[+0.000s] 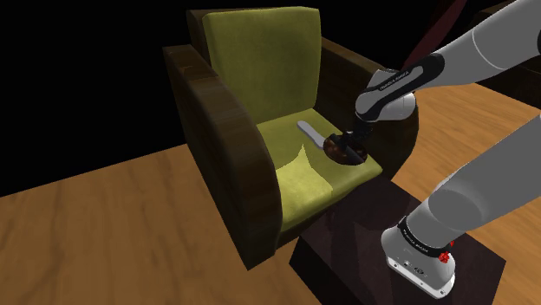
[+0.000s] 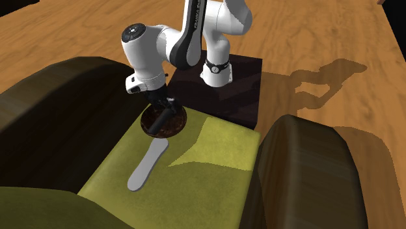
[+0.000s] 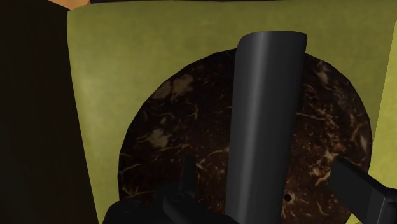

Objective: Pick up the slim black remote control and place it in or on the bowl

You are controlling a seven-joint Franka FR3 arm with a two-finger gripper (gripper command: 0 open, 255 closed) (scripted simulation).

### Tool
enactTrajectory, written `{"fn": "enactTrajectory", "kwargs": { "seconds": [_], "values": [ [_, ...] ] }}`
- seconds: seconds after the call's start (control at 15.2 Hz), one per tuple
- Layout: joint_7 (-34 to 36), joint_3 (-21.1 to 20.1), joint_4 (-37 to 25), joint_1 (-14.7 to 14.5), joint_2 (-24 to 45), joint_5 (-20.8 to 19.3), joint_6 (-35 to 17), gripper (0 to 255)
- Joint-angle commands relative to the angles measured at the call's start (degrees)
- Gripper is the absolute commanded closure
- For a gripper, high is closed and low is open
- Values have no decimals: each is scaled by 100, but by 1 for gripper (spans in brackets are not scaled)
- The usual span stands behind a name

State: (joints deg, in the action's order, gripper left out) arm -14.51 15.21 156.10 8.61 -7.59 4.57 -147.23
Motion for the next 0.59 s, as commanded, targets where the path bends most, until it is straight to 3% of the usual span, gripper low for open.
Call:
{"fn": "enactTrajectory", "kwargs": {
  "seconds": [0.0, 0.2, 0.53],
  "values": [
    [86, -9, -42, 44, -213, -123, 246, 0],
    [255, -48, -203, 145, -746, -359, 924, 0],
    [254, -52, -203, 149, -745, -357, 924, 0]
  ]
}}
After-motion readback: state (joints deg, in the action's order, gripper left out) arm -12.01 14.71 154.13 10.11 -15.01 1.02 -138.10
